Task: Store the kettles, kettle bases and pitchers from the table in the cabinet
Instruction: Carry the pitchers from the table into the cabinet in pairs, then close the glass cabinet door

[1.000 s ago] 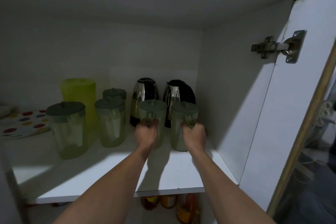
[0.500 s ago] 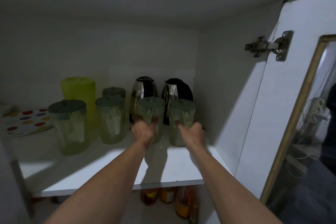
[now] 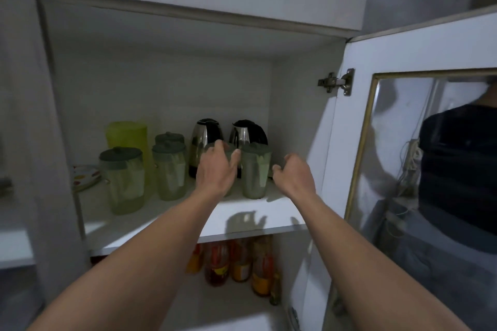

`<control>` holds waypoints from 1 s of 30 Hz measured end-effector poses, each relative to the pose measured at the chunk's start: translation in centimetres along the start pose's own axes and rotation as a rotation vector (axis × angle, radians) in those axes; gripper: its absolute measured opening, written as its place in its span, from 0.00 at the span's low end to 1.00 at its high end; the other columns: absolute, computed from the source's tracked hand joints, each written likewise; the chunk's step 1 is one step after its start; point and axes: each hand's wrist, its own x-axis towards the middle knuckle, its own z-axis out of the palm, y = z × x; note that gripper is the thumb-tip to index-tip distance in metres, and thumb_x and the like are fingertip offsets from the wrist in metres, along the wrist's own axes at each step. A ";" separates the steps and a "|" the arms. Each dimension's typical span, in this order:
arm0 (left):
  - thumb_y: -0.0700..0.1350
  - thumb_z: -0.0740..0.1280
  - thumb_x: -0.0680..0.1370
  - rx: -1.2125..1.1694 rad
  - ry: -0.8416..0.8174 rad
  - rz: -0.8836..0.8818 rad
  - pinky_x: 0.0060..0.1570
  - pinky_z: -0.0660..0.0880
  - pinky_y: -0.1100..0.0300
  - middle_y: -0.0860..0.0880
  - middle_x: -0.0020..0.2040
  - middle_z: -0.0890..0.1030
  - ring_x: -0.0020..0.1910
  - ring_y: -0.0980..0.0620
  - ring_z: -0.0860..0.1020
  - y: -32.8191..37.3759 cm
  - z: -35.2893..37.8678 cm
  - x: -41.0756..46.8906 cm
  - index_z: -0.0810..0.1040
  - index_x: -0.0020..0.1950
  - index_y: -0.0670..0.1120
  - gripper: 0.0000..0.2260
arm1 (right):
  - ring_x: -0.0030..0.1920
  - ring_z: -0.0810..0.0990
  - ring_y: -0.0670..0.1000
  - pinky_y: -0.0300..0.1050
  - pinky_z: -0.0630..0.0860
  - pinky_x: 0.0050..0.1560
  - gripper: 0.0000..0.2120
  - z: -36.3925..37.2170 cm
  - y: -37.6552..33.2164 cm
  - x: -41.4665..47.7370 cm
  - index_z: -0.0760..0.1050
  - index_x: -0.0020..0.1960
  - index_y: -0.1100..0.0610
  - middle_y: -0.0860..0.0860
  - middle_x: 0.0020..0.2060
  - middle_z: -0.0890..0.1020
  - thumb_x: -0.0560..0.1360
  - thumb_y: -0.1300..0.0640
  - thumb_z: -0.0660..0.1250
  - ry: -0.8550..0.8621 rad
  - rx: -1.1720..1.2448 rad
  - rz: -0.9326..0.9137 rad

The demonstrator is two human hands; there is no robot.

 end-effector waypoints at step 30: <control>0.51 0.54 0.84 -0.366 -0.250 0.650 0.66 0.67 0.45 0.41 0.72 0.68 0.66 0.40 0.71 37.0 -10.2 -12.5 0.63 0.76 0.49 0.20 | 0.68 0.72 0.60 0.58 0.67 0.70 0.20 -45.5 -1.3 -21.9 0.74 0.67 0.61 0.59 0.65 0.78 0.81 0.50 0.58 0.571 -0.934 -0.185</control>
